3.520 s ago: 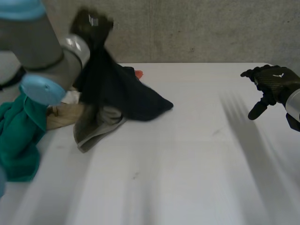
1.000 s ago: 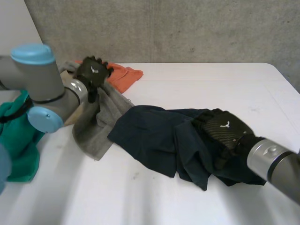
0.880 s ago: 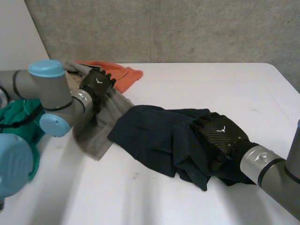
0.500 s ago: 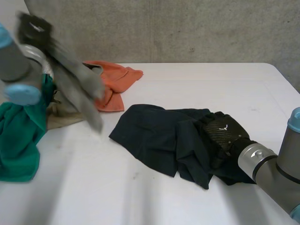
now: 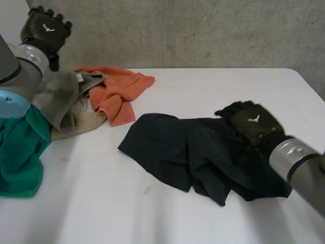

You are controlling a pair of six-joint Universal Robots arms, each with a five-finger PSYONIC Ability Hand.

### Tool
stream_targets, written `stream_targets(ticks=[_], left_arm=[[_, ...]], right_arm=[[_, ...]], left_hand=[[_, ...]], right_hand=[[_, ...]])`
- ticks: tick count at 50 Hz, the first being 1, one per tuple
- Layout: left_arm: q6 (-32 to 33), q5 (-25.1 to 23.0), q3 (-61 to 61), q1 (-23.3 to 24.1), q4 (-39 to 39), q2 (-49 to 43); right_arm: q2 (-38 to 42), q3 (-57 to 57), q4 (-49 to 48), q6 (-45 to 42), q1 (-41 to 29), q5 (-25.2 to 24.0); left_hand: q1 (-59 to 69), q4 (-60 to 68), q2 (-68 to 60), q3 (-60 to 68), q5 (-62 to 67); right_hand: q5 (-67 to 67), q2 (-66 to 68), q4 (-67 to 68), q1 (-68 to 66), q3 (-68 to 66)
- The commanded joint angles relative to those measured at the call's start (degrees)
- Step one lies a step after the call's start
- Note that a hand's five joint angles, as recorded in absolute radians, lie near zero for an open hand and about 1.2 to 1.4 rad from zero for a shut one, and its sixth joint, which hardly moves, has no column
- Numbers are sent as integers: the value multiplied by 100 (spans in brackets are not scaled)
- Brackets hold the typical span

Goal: Fold the laundry.

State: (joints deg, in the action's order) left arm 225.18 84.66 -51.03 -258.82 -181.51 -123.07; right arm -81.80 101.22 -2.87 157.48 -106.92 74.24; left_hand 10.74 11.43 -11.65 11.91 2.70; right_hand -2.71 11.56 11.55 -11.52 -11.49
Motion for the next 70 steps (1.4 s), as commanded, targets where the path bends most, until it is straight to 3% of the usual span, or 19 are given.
stream_targets(ticks=[1, 7, 13, 18, 24, 27, 29, 32, 33, 39, 50, 56, 60, 70], left_arm=[[-606, -134, -1294, 894, 379, 1275], [-2009, -20, -2269, 2034, 730, 1786], [-3207, 182, -2640, 3109, 670, 1216], [-3718, 428, -2246, 3373, 494, 153], [-4069, 279, -1586, 3671, 467, -560], [-4140, 323, -1323, 3847, 441, -779], [-4158, 463, -1147, 3953, 476, -920], [-4167, 648, -1006, 3945, 511, -947], [-4167, 735, -971, 3918, 563, -877], [-4158, 851, -1049, 3743, 775, -289], [-3921, 297, -918, 2882, 1381, 1390], [-3569, -55, -593, 2390, 1960, 1365], [-3446, -46, -435, 2143, 2268, 1014], [-3077, -29, 276, 1809, 2418, -549]], right_arm=[[-433, -611, 1383, 81, 514, 20], [-337, -1077, 2727, -173, 1006, 20], [-144, -841, 3179, -850, 1235, -59], [146, -279, 2231, -1141, 1270, -182], [480, 328, 771, -1062, 1297, -208], [595, 477, 279, -939, 1306, -199], [604, 504, 94, -799, 1306, -191], [569, 495, 76, -632, 1306, -199], [499, 469, 84, -509, 1288, -208], [-46, 276, 181, -280, 1306, -278], [-1119, -1437, 1657, -69, 1156, -639], [-716, -2448, 2088, 283, 1025, -832], [-180, -2739, 2132, 301, 463, -780], [1322, -2914, 1800, -156, -337, -60]], left_hand=[[-74, -143, 165, -191, -270], [-74, -143, 165, -191, -270], [-74, -143, 165, -191, -270], [-74, -143, 165, -191, -270], [-74, -143, 165, -191, -270], [482, 412, -391, 364, 285], [2591, 2522, -2500, 2473, 2395], [5538, 5469, -5447, 5421, 5342], [6912, 6843, -6822, 6795, 6716], [6926, 6857, -6835, 6809, 6730], [6926, 6857, -6835, 6809, 6730], [6926, 6857, -6835, 6809, 6730], [6926, 6857, -6835, 6809, 6730], [6926, 6857, -6835, 6809, 6730]], right_hand=[[271, -156, -155, 152, 149], [271, -156, -155, 152, 149], [271, -156, -155, 152, 149], [271, -156, -155, 152, 149], [271, -156, -155, 152, 149], [-1187, 1302, 1303, -1306, -1309], [-3264, 3379, 3381, -3383, -3387], [-5408, 5523, 5524, -5527, -5530], [-6716, 6831, 6832, -6835, -6838], [-6729, 6844, 6845, -6848, -6851], [-6729, 6844, 6845, -6848, -6851], [-6729, 6844, 6845, -6848, -6851], [-6729, 6844, 6845, -6848, -6851], [-6729, 6844, 6845, -6848, -6851]])
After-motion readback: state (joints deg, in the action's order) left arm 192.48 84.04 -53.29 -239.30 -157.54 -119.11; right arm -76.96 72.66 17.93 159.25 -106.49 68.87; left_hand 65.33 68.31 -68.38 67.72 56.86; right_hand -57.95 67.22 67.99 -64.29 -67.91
